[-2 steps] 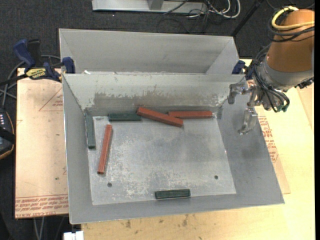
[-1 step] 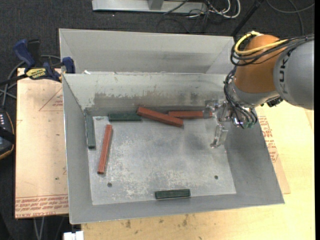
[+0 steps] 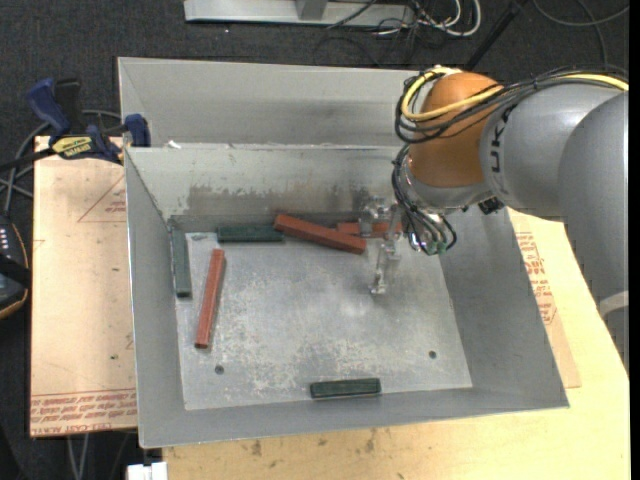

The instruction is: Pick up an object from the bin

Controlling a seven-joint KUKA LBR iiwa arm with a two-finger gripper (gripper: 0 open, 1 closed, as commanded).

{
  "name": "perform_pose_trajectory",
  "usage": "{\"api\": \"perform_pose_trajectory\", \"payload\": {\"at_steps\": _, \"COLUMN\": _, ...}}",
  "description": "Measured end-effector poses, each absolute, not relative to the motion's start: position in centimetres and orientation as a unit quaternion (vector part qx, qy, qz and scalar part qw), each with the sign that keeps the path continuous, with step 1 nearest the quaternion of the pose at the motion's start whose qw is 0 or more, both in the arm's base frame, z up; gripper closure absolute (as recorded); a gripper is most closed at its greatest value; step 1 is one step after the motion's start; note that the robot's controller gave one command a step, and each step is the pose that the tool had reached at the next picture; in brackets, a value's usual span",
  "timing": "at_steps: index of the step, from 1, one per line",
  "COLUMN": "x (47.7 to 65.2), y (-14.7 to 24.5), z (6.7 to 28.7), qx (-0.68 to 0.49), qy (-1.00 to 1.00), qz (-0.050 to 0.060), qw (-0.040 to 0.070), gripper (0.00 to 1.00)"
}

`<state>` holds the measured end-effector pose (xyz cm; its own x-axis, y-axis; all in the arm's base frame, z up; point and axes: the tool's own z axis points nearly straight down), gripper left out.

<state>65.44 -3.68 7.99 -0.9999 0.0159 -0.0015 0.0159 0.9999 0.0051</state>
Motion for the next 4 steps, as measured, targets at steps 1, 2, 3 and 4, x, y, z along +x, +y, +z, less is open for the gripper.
{"api": "perform_pose_trajectory", "payload": {"at_steps": 1, "x": 65.4, "y": -4.2, "z": 8.2, "qx": 0.011, "qy": 1.0, "qz": 0.001, "qw": 0.001, "gripper": 1.0}}
{"api": "perform_pose_trajectory", "payload": {"at_steps": 2, "x": 65.4, "y": -4.2, "z": 8.2, "qx": 0.01, "qy": 1.0, "qz": 0.0, "qw": 0.001, "gripper": 0.0}}
{"api": "perform_pose_trajectory", "payload": {"at_steps": 3, "x": 65.8, "y": 2.8, "z": 7.2, "qx": -0.007, "qy": 1.0, "qz": 0.001, "qw": 0.002, "gripper": 0.0}}
{"api": "perform_pose_trajectory", "payload": {"at_steps": 4, "x": 66.1, "y": 2.5, "z": 7.6, "qx": -0.004, "qy": 1.0, "qz": 0.001, "qw": 0.007, "gripper": 1.0}}
